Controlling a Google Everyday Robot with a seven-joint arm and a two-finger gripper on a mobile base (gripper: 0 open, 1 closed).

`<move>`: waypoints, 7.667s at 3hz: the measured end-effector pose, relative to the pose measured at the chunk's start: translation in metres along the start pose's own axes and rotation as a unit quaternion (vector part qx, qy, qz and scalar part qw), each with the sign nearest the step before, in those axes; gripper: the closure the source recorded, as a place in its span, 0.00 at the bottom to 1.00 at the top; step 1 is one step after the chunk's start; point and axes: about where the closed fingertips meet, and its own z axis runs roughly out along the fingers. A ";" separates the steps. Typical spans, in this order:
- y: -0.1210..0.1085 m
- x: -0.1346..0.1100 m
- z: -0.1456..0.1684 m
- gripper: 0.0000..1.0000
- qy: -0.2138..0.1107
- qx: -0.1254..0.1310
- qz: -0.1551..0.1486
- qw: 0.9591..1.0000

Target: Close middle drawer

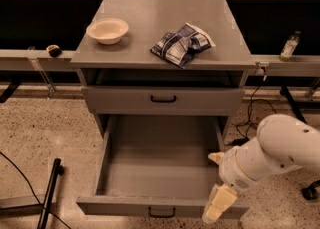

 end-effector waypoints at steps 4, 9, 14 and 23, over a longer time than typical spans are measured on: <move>0.051 0.035 0.107 0.89 -0.025 -0.050 0.028 0.998; 0.043 0.059 0.152 1.00 -0.080 0.011 -0.063 0.995; -0.013 0.120 0.212 1.00 -0.074 0.118 -0.082 0.987; -0.202 0.092 0.220 1.00 -0.069 0.216 -0.105 0.968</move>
Offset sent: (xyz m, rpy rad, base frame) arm -0.0395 0.0226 -0.1094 0.0536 0.0714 -0.0277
